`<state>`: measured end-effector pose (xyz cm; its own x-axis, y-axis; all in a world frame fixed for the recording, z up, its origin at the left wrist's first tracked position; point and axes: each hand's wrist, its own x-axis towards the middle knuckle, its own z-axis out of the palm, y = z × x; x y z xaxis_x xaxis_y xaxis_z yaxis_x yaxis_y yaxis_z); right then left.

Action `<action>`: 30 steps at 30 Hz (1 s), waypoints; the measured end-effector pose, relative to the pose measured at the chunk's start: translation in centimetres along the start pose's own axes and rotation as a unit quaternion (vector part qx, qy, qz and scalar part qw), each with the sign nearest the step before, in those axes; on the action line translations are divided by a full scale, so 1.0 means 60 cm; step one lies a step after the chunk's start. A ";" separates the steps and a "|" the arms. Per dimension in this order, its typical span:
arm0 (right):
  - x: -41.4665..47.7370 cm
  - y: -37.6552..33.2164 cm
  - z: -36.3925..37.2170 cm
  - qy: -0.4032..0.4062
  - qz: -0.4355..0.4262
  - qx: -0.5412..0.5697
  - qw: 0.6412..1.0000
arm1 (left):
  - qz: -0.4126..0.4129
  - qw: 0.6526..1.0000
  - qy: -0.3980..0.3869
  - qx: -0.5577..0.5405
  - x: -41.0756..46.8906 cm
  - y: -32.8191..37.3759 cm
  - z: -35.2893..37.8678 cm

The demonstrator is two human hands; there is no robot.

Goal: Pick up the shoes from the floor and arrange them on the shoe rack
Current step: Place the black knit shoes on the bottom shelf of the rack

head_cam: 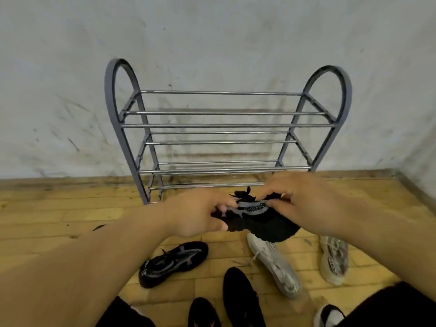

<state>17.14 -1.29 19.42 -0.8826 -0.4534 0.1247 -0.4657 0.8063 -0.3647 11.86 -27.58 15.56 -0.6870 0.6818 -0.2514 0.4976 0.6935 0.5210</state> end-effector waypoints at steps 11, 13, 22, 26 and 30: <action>0.082 0.040 0.183 -0.236 0.077 -0.074 0.966 | -0.131 0.977 -0.150 0.075 -0.023 -0.199 -0.045; 0.109 0.045 0.244 -0.280 0.087 -0.069 0.954 | -0.155 0.975 -0.154 0.025 -0.028 -0.271 0.001; 0.123 0.098 0.490 -0.235 0.172 -0.049 0.955 | -0.288 0.950 -0.122 -0.014 -0.016 -0.517 0.328; 0.113 0.109 0.522 -0.258 0.238 -0.050 0.935 | -0.265 0.957 -0.058 0.099 -0.008 -0.530 0.400; 0.106 0.124 0.535 -0.294 0.286 -0.028 0.911 | -0.241 0.960 -0.069 0.126 -0.005 -0.510 0.438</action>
<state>10.17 -10.38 -12.11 -0.8023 -0.0638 -0.5935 0.0435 0.9854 -0.1647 10.77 -42.86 -21.76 -0.8014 0.2809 -0.5280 0.2643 0.9583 0.1088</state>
